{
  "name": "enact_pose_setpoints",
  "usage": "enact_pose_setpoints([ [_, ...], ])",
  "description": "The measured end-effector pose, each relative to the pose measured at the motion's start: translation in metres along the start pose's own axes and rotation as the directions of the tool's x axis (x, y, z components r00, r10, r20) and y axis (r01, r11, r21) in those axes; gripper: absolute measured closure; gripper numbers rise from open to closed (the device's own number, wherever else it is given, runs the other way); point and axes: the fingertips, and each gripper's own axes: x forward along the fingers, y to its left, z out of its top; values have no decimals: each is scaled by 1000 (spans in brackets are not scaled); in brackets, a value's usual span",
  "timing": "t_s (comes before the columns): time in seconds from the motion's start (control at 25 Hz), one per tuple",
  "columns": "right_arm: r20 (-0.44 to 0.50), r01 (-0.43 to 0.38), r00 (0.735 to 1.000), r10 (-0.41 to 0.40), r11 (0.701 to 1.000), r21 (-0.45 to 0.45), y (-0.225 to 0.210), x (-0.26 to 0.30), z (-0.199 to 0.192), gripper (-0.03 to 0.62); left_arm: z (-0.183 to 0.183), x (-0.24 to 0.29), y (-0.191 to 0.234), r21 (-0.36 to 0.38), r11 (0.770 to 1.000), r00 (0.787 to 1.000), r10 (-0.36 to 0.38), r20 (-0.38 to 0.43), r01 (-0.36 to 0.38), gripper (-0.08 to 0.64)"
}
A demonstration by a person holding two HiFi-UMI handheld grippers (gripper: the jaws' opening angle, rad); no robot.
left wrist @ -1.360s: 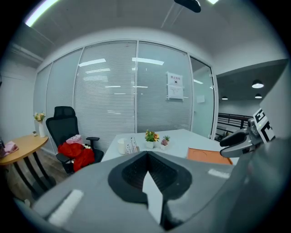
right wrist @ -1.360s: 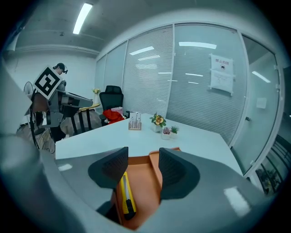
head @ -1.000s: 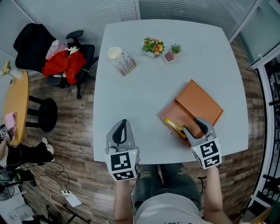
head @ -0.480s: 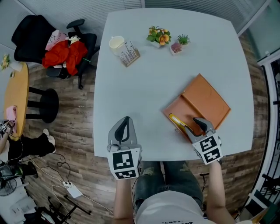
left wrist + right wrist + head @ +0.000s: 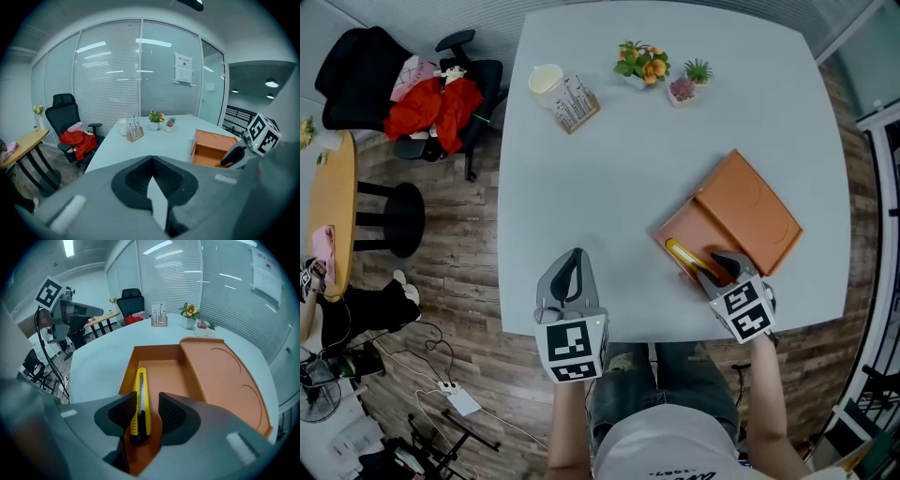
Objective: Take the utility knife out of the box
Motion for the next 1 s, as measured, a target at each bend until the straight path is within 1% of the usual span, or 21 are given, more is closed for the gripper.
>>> enact_pose_setpoints([
  [0.08, -21, -9, 1000, 9, 1000, 0, 1, 5, -2, 424, -1, 3, 1, 8, 1000, 1000, 2, -1, -2, 560],
  [0.16, -35, -15, 999, 15, 1000, 3, 2, 9, -4, 452, -1, 4, 1, 12, 1000, 1000, 4, -1, -4, 560],
  [0.4, -82, -52, 995, 53, 999, 10, 5, 21, -9, 457, -3, 9, 1, 14, 1000, 1000, 10, -8, -10, 560],
  [0.44, -81, -57, 995, 58, 998, 18, 5, 22, -9, 468, -3, 10, 1, 12, 1000, 1000, 11, -10, -11, 560],
  [0.52, -75, -50, 996, 52, 998, 40, 3, 22, -8, 494, -3, 10, 1, 9, 1000, 1000, 13, -11, -13, 560],
  [0.56, -74, -42, 996, 45, 998, 48, 1, 22, -8, 525, -3, 10, 1, 7, 1000, 1000, 14, -10, -14, 560],
  [0.84, -79, 2, 997, 2, 999, 51, -15, 21, -9, 526, -1, 12, 0, 5, 1000, 1000, 14, -10, -14, 560],
  [0.92, -70, 8, 998, -3, 998, 65, -19, 20, -8, 526, -1, 12, 0, 10, 1000, 1000, 15, -11, -15, 560],
  [1.0, -43, 9, 999, -5, 996, 92, -21, 18, -4, 525, -1, 13, -1, 12, 1000, 1000, 15, -10, -15, 560],
])
